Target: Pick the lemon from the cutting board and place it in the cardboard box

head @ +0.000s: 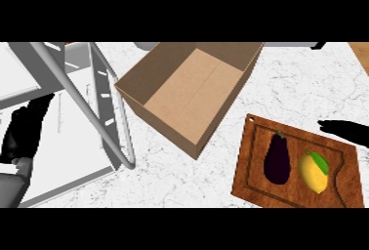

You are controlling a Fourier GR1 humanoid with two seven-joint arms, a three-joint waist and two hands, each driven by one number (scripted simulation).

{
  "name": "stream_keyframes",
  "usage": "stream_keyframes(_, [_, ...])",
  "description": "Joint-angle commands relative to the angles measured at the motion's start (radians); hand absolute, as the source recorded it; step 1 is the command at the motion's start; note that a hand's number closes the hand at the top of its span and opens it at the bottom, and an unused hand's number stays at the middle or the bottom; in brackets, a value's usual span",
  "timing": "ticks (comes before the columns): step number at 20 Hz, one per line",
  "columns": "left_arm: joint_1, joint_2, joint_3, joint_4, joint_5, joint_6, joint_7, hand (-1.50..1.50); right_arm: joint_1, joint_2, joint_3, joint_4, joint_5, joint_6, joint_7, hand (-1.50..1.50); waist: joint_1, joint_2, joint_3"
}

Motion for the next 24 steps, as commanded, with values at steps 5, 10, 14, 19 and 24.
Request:
stream_keyframes(5, [0.089, 0.004, 0.002, 0.108, -0.043, 0.001, -0.062, 0.00, -0.103, 0.083, 0.086, 0.023, 0.120, 0.035, 0.103, -1.50, -0.007, 0.013, -0.027])
stream_keyframes(10, [0.113, -0.001, 0.016, 0.142, -0.035, -0.011, -0.124, 0.00, -0.112, 0.093, 0.081, 0.059, 0.147, 0.026, 0.080, -1.50, -0.014, 0.014, -0.027])
stream_keyframes(14, [0.084, -0.002, 0.000, 0.105, -0.053, 0.015, -0.049, 0.00, -0.117, 0.111, 0.082, 0.049, 0.155, 0.045, 0.090, -1.50, -0.022, 0.011, -0.026])
stream_keyframes(19, [0.116, 0.013, 0.028, 0.093, -0.036, -0.002, -0.096, 0.00, -0.064, 0.130, 0.084, 0.054, 0.160, 0.014, 0.019, -1.50, -0.027, 0.009, -0.026])
stream_keyframes(24, [0.108, 0.042, 0.058, 0.098, -0.006, -0.028, -0.070, 0.00, -0.063, 0.150, 0.098, -0.040, 0.135, 0.072, 0.038, -1.50, -0.033, 0.006, -0.027])
